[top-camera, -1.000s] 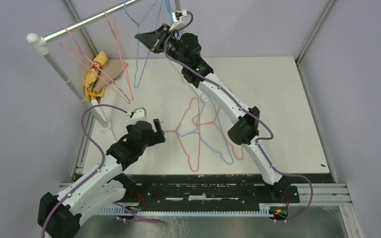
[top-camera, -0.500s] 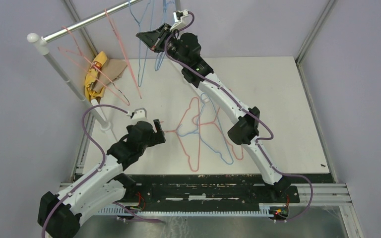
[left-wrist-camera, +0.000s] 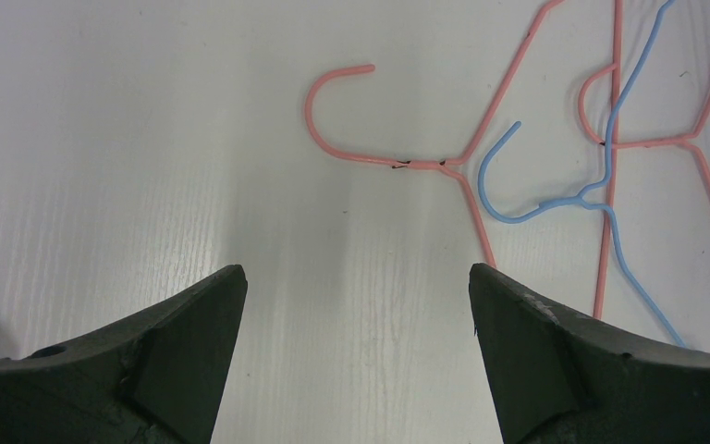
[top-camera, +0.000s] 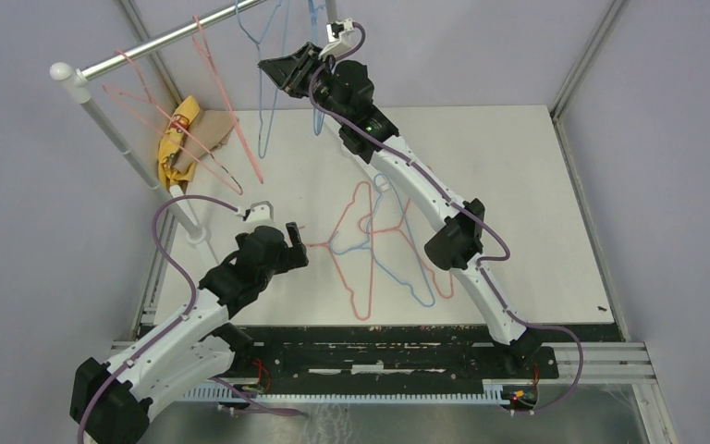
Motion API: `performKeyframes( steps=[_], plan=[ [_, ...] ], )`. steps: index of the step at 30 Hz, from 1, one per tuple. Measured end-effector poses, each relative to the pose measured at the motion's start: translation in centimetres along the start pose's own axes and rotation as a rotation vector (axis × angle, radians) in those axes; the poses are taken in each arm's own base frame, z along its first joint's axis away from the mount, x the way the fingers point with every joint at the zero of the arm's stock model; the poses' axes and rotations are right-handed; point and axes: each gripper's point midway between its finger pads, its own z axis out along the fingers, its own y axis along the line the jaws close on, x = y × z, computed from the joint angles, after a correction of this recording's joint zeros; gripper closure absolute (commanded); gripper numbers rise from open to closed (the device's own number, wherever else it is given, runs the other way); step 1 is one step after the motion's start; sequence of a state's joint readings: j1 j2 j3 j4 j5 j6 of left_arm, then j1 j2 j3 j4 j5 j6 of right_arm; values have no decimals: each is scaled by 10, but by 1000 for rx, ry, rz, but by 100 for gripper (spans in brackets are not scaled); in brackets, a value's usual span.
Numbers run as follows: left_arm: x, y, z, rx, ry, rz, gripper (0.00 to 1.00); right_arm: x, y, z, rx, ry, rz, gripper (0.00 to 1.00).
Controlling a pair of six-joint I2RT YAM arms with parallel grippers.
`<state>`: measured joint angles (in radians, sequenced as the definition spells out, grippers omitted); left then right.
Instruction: Organize the hangers
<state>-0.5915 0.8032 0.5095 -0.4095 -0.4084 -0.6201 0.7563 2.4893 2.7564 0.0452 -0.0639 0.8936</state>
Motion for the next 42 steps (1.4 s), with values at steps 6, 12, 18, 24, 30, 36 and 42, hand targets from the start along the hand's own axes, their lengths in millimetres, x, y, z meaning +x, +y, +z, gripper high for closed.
performKeyframes(
  steps=[6, 12, 18, 24, 30, 36, 42],
  plan=[
    [0, 0, 0, -1, 1, 1, 3, -4, -2, 1, 15, -19, 0, 66],
    [1, 0, 1, -1, 3, 2, 4, -5, -2, 1, 18, -25, 1, 58],
    [1, 0, 1, -3, 5, 3, 3, 7, -1, -1, -14, 12, -10, 29],
    [4, 1, 4, -10, 15, 8, 3, 45, -12, -25, 57, 122, -159, 19],
    [4, 1, 4, -12, 17, 9, 3, 42, 17, -64, 84, 136, -330, 17],
    [6, 3, 5, -23, 25, 15, 3, -3, 24, -98, 177, 75, -506, 18],
    [14, 6, 10, -49, 54, 32, 3, 9, 16, -163, 282, 201, -685, 21]
  ],
)
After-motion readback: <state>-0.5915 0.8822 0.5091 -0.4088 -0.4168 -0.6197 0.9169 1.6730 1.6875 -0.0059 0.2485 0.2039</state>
